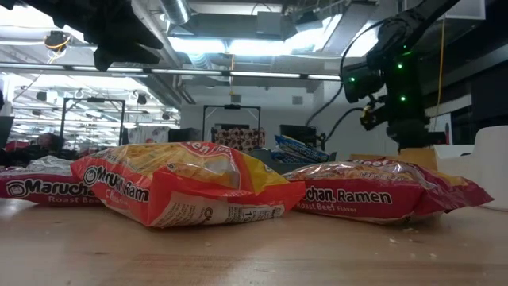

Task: Sort Maruchan noodles
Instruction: Put the right red noodle pack into the yellow bin

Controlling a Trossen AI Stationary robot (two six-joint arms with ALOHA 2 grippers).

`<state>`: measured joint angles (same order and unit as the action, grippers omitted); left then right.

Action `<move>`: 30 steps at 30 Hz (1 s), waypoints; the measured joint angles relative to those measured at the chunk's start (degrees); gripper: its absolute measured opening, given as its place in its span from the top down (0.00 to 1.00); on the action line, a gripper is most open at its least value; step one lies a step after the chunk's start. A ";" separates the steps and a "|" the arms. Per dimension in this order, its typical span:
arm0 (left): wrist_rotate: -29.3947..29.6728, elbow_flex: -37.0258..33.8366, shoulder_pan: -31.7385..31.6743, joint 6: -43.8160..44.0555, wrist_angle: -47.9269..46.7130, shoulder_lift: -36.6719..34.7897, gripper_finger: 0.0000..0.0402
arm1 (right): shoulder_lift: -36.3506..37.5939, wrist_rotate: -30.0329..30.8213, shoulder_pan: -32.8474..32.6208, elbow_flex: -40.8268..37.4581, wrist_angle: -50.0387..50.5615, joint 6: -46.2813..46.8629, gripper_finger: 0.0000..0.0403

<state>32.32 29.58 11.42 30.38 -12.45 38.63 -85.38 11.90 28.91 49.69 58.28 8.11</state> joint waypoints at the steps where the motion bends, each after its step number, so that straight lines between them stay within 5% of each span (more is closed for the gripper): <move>1: 0.00 0.00 0.00 0.40 0.00 0.00 0.58 | 0.00 -2.61 0.00 0.00 -1.56 -1.08 0.60; 5: -0.02 0.00 0.00 1.03 0.00 0.00 0.58 | 0.00 -9.97 0.00 0.77 -7.21 -3.66 0.60; 15: -0.02 0.00 0.00 1.95 0.00 0.00 0.58 | 2.88 -3.19 -0.10 7.63 -7.39 -3.61 0.60; 19: -0.02 0.00 0.02 2.11 0.00 0.00 0.58 | 6.32 -13.83 -2.23 8.42 -11.64 -3.71 0.60; 23: -0.02 0.00 0.00 2.11 0.00 0.00 0.58 | 7.45 -27.36 -9.08 8.48 -14.95 -3.31 0.60; 30: -0.02 0.00 0.00 2.09 0.00 0.00 0.58 | 6.53 -24.44 -28.31 8.35 -16.55 4.06 0.60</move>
<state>32.29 29.59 11.43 32.47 -12.45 38.63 -78.85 -12.55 0.60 58.05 41.73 12.18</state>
